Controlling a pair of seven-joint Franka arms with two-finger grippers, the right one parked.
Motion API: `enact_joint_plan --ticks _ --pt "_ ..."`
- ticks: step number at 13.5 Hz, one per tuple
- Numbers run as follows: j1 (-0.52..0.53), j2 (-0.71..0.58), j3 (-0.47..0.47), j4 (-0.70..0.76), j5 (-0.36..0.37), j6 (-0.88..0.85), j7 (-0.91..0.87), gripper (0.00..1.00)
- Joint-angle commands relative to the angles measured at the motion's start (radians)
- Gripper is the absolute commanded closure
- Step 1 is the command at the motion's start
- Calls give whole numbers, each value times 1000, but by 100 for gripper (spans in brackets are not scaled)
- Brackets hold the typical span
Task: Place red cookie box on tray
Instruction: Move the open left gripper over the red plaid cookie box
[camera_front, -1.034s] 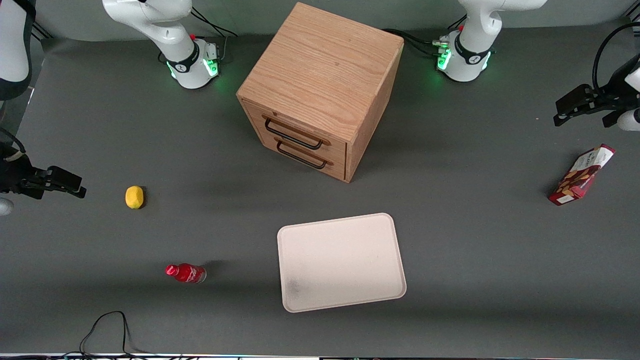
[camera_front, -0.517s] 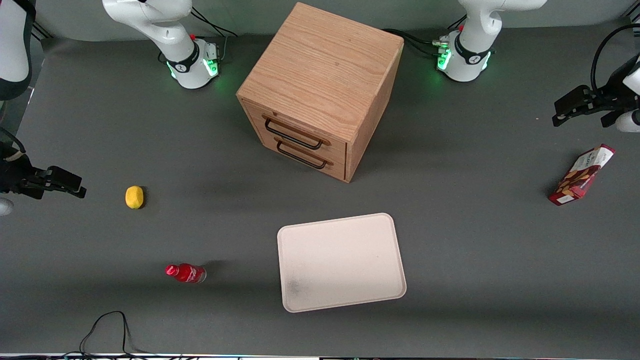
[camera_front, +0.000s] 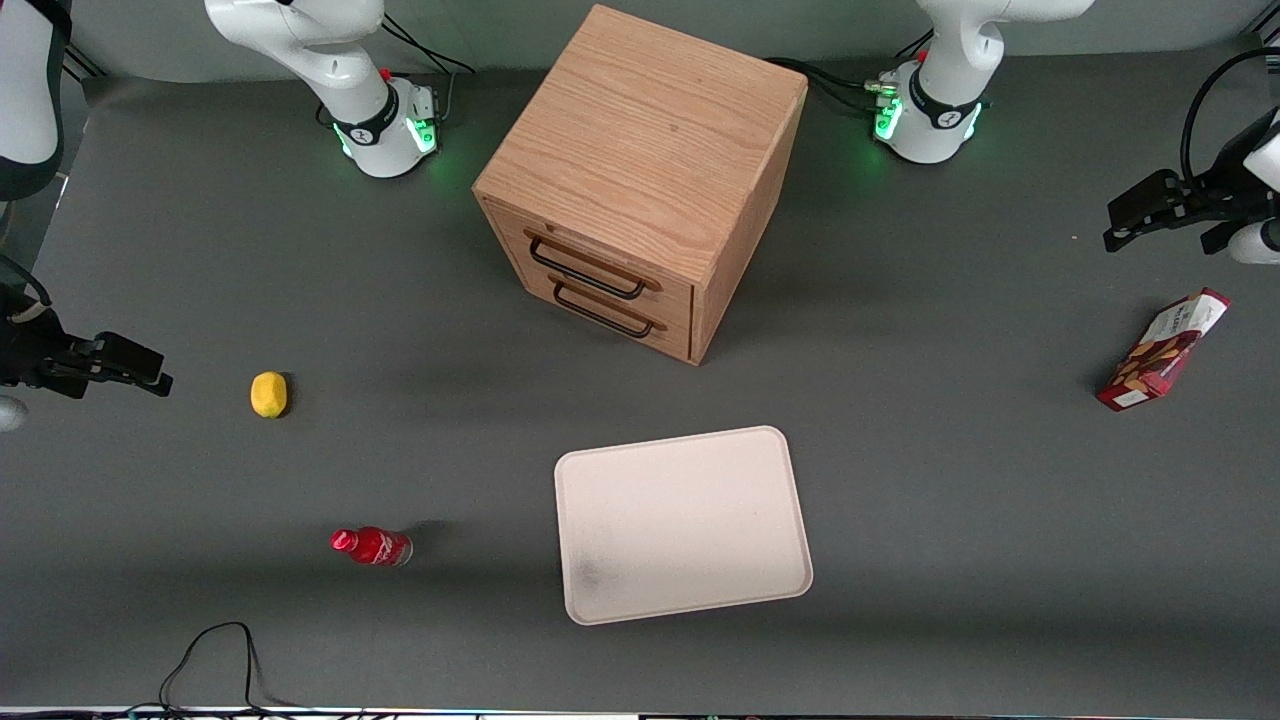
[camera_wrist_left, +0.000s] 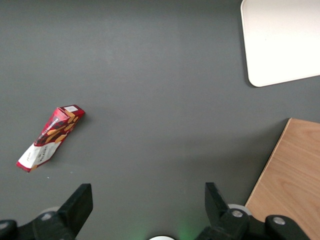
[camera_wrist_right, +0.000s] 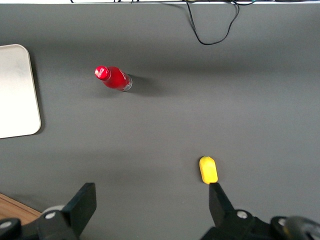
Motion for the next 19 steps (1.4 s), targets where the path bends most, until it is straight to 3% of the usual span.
enact_joint_plan --ticks 1,5,12,15,19 --pt "60 -12 -16 -23 16 2 116 0" --pt "285 -78 -131 -142 24 89 311 0" --pt "566 -170 -143 -313 23 207 771 0" --pt "657 -173 -143 -322 23 214 930 0" --pt "695 -152 -136 -321 23 243 1075 0"
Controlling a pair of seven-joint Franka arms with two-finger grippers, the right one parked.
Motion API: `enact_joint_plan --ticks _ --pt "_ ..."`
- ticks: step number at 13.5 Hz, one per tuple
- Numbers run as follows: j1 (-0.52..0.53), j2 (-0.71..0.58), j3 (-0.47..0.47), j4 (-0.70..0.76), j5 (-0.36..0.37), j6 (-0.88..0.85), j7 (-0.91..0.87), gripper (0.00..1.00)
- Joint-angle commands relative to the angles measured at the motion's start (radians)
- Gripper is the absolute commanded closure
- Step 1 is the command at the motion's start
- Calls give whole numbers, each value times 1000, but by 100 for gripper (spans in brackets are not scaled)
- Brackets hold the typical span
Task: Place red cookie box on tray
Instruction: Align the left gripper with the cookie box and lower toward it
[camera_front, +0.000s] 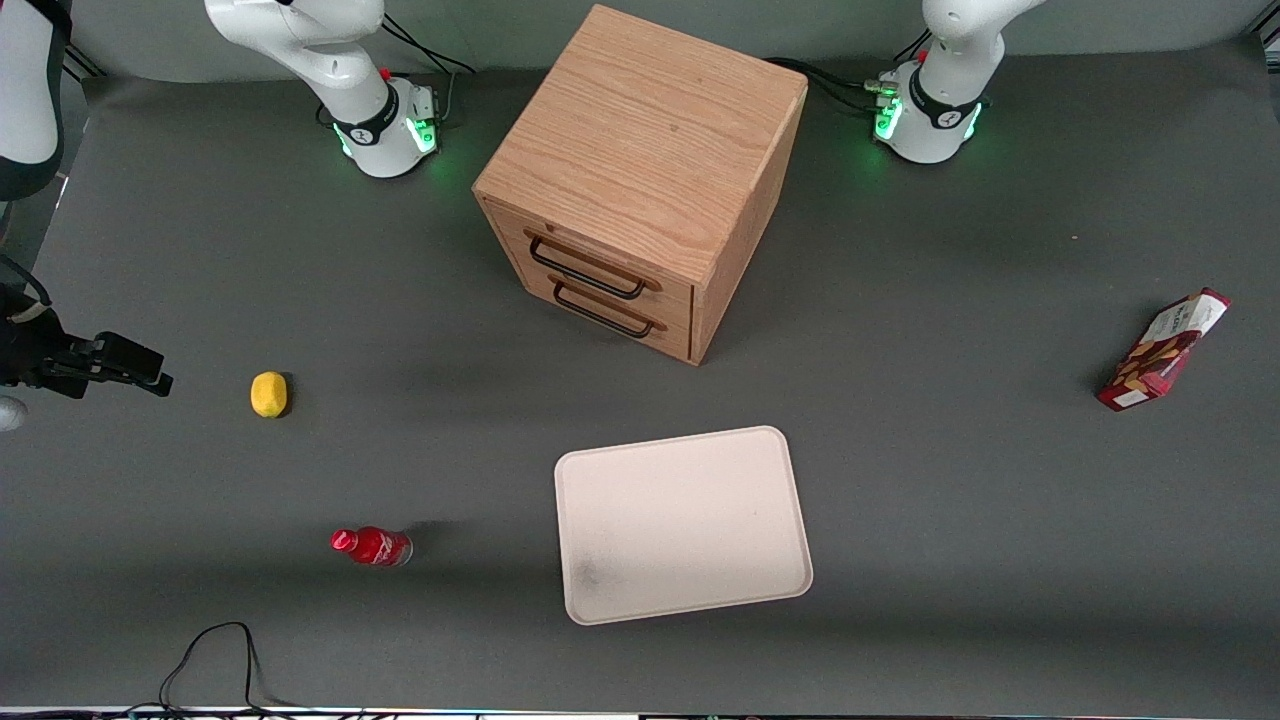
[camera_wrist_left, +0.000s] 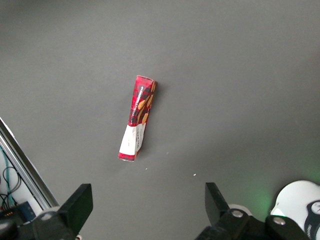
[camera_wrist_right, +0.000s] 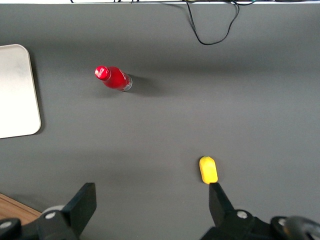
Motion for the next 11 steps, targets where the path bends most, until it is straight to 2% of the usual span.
enact_joint_plan --ticks 1,11 --pt "23 -2 -12 -29 5 53 133 0" --pt "47 63 51 -30 8 98 203 0"
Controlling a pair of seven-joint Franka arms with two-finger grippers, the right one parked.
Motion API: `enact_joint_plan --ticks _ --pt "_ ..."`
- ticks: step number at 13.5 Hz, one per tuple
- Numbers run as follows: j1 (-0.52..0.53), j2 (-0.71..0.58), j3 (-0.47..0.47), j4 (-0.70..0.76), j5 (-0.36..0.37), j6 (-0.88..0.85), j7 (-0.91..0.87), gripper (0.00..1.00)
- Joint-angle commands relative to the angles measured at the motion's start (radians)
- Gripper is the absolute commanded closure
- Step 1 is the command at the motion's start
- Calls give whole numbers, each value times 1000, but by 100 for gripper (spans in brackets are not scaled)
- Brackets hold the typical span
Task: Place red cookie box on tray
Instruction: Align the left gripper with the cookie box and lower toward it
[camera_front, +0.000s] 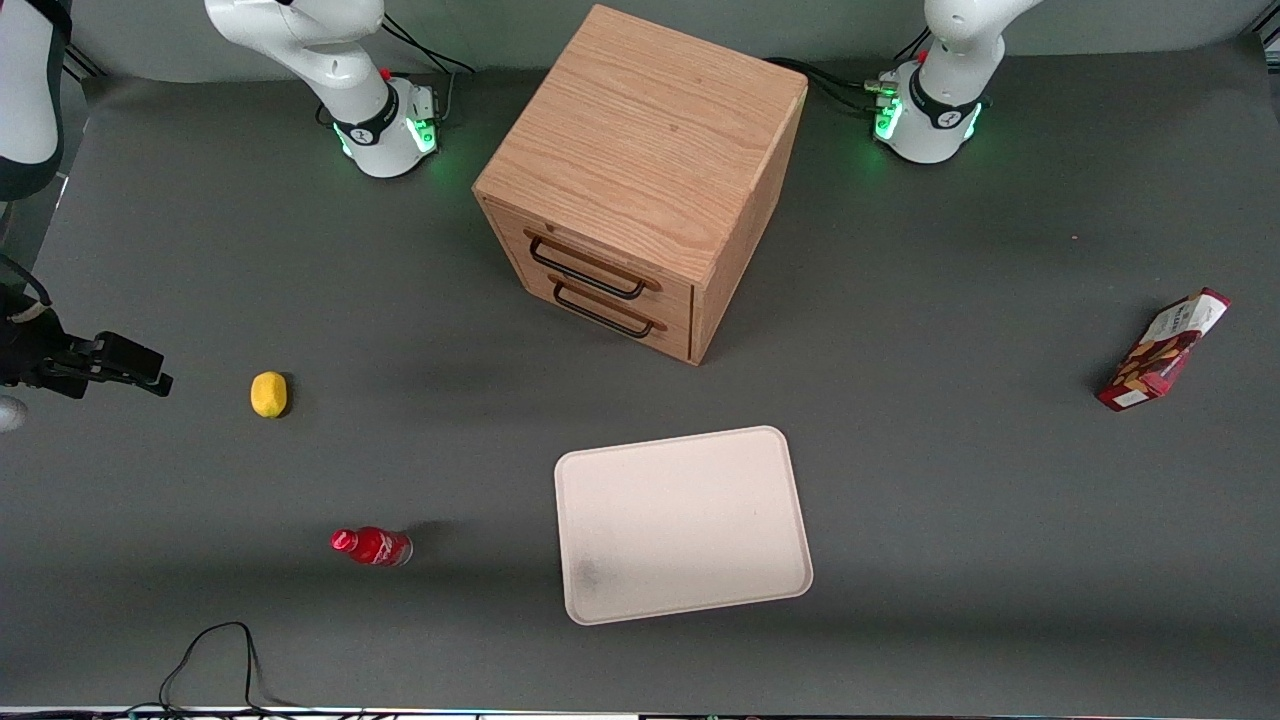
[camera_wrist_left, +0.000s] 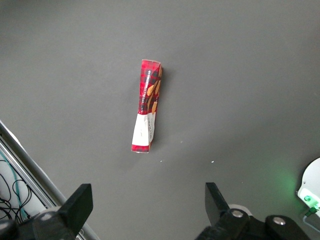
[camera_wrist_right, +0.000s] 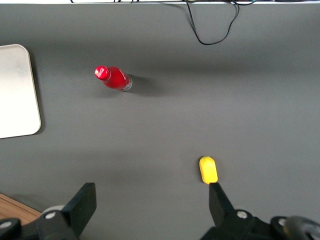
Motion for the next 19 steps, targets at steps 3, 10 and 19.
enact_joint_plan --ticks 3,10,19 --pt "-4 58 -2 -30 3 93 19 0" --pt "-21 97 -3 -233 -20 342 16 0" --pt "-15 275 -3 -290 -23 552 21 0"
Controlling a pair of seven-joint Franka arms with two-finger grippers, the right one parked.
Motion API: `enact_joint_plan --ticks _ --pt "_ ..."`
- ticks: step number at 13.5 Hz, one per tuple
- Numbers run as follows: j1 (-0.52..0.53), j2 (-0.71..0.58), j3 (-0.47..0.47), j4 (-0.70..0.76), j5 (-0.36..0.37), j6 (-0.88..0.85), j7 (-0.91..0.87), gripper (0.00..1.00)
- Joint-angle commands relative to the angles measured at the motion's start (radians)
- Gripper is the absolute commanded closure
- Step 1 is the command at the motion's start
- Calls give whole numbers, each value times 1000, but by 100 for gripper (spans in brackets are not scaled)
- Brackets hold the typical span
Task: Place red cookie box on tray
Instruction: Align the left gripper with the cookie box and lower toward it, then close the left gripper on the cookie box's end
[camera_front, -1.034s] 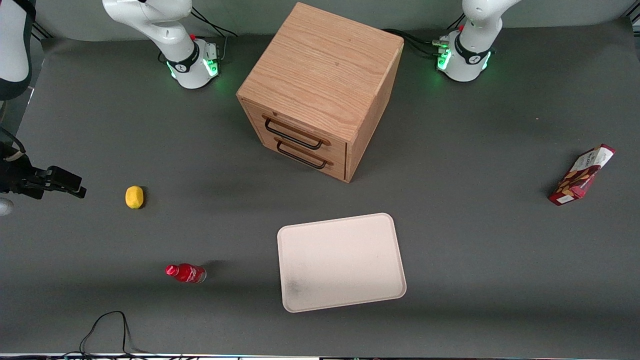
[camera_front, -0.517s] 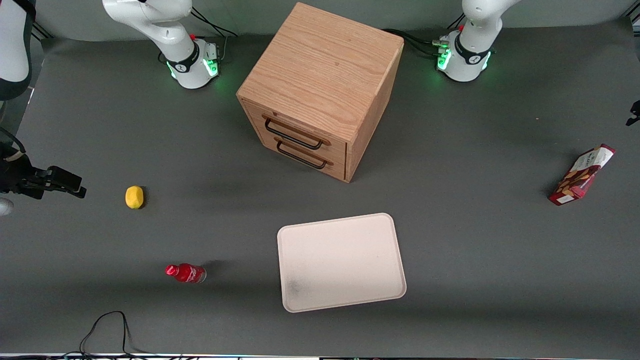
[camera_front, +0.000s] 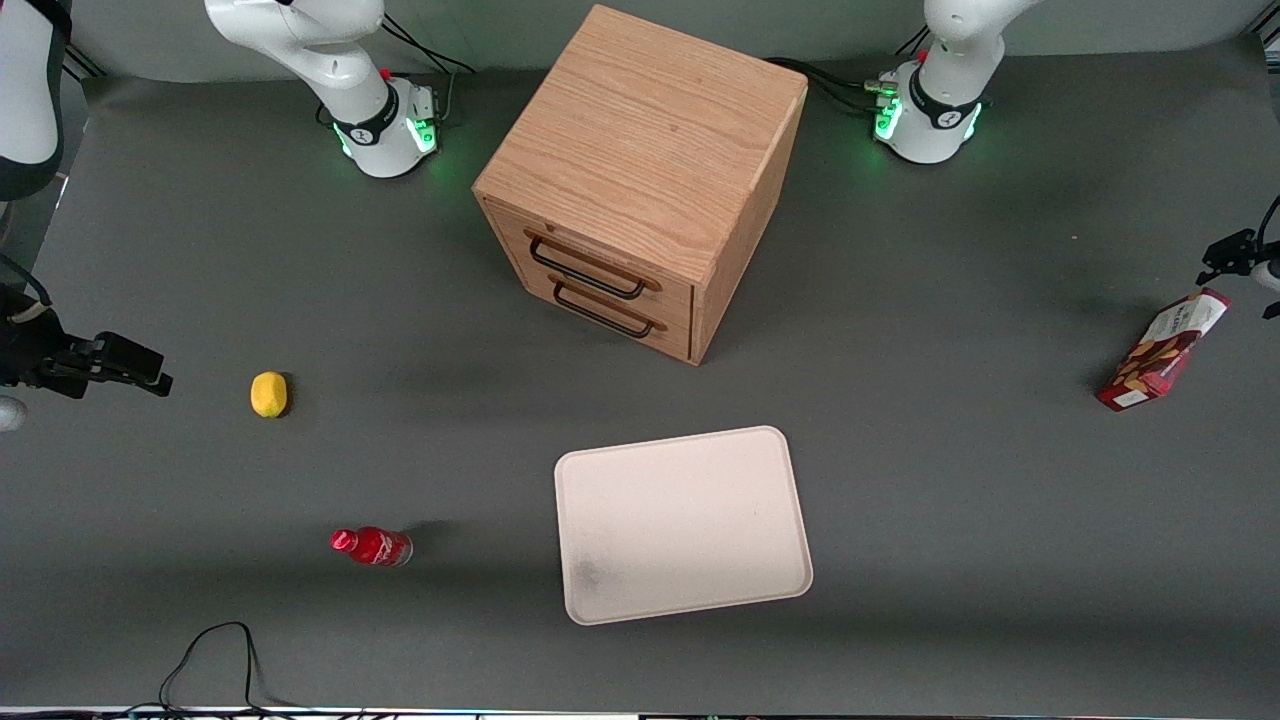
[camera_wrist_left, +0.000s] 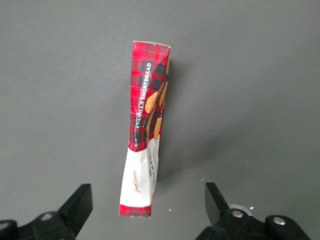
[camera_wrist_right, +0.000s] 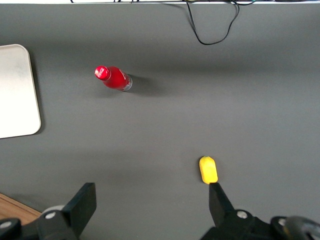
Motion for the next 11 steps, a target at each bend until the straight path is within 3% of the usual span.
enact_joint_plan --ticks 1,4,11 --pt "-8 26 4 -13 -24 62 16 0" --pt "-18 75 -2 -19 -58 116 16 0" --pt "-52 207 -2 -16 -58 235 14 0"
